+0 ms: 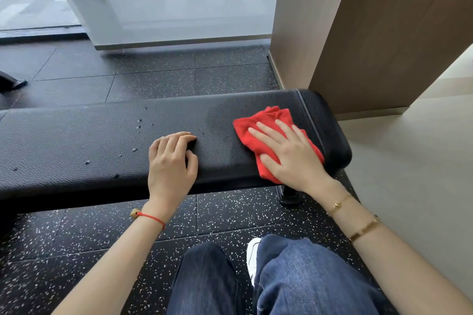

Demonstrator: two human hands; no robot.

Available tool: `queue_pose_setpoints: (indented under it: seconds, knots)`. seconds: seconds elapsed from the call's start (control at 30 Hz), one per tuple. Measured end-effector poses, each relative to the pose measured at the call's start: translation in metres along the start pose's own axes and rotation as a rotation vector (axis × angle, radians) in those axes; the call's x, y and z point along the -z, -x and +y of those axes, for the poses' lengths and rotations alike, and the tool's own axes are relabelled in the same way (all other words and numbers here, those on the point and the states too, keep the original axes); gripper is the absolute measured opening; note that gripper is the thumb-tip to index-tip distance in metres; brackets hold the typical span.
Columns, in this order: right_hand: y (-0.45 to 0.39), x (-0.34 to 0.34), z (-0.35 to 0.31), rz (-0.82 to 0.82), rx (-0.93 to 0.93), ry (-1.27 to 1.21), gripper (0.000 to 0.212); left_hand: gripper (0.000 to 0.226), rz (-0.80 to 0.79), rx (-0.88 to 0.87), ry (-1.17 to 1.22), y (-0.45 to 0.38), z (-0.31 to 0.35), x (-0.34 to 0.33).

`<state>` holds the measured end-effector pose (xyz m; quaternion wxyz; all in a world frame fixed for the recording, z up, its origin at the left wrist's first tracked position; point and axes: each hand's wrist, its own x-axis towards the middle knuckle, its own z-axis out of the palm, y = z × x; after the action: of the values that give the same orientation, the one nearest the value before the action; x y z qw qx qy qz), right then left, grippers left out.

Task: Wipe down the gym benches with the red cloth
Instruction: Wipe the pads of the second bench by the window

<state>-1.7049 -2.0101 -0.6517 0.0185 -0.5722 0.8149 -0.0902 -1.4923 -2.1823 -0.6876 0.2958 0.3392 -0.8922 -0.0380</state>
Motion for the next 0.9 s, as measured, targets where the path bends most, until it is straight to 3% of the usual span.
queue_pose_setpoints:
  seconds: [0.13, 0.27, 0.37, 0.5, 0.6, 0.77, 0.9]
  knots:
    - [0.01, 0.008, 0.046, 0.056, -0.263, 0.033, 0.059, 0.029, 0.012, -0.008, 0.002, 0.0, 0.0, -0.001]
    - [-0.03, 0.011, 0.061, 0.042, -0.454, -0.029, 0.053, 0.028, 0.023, -0.002, -0.005, -0.001, 0.001, -0.002]
    - [-0.039, 0.01, 0.045, 0.019, -0.438, -0.051, 0.053, 0.028, 0.025, -0.01, -0.01, 0.001, 0.0, -0.002]
    - [0.01, 0.007, 0.031, 0.037, -0.327, 0.022, 0.056, 0.029, 0.037, -0.025, -0.005, 0.001, -0.004, -0.002]
    - [0.028, 0.01, 0.043, 0.045, -0.354, 0.006, 0.057, 0.029, 0.039, -0.028, 0.005, 0.0, -0.003, -0.004]
    - [-0.028, 0.015, 0.068, 0.026, -0.548, -0.015, 0.053, 0.029, 0.033, -0.017, 0.009, -0.001, 0.0, -0.005]
    - [-0.075, 0.013, 0.044, -0.04, -0.454, -0.024, 0.053, 0.029, 0.031, -0.012, 0.009, -0.001, 0.002, -0.004]
